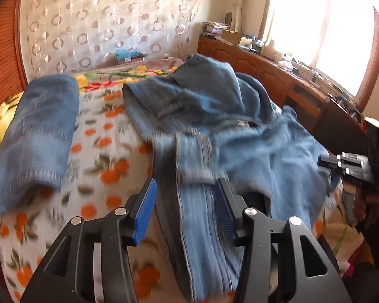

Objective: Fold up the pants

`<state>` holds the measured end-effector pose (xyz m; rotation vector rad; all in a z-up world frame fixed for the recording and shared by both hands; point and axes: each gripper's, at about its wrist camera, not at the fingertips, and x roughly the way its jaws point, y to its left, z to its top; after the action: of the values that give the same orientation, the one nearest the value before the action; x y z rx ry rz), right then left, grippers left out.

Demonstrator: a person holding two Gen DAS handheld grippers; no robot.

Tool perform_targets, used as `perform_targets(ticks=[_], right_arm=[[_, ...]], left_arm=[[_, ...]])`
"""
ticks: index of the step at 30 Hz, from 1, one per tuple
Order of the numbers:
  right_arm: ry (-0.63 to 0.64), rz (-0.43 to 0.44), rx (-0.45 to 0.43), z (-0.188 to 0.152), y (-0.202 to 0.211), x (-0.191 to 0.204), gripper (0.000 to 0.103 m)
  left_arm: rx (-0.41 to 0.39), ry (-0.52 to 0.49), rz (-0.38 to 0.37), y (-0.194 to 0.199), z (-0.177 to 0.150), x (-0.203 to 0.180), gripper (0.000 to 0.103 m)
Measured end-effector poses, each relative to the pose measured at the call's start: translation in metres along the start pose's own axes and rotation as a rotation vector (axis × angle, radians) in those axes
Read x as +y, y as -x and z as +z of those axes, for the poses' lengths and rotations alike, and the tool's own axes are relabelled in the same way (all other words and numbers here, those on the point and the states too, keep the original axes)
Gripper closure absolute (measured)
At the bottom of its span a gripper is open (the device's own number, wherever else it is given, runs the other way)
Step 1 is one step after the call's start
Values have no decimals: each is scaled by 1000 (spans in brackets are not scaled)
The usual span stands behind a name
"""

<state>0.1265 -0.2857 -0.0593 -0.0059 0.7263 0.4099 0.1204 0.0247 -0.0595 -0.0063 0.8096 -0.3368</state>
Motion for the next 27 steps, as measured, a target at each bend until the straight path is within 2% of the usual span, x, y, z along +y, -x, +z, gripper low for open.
perform_targets(ticks=[1, 4, 9, 15, 19, 25, 27], right_arm=[[6, -13, -5, -2, 4, 1, 88], [14, -47, -20, -9, 21, -3, 77], [2, -87, -21, -24, 48, -18, 64], [-22, -154, 52, -53, 65, -45, 63], [-62, -166, 81, -68, 69, -60, 63], [-87, -182, 73, -63, 65, -73, 63], [-79, -191, 79, -61, 58, -73, 63]], left_arm=[[11, 3, -3, 2, -9, -1, 54], [28, 10, -11, 9, -31, -3, 54], [48, 22, -20, 17, -61, -9, 54], [45, 33, -30, 23, -76, -12, 54], [39, 21, -23, 23, -77, -15, 54], [47, -1, -23, 16, -76, -21, 54], [43, -5, -22, 16, -76, -22, 60]])
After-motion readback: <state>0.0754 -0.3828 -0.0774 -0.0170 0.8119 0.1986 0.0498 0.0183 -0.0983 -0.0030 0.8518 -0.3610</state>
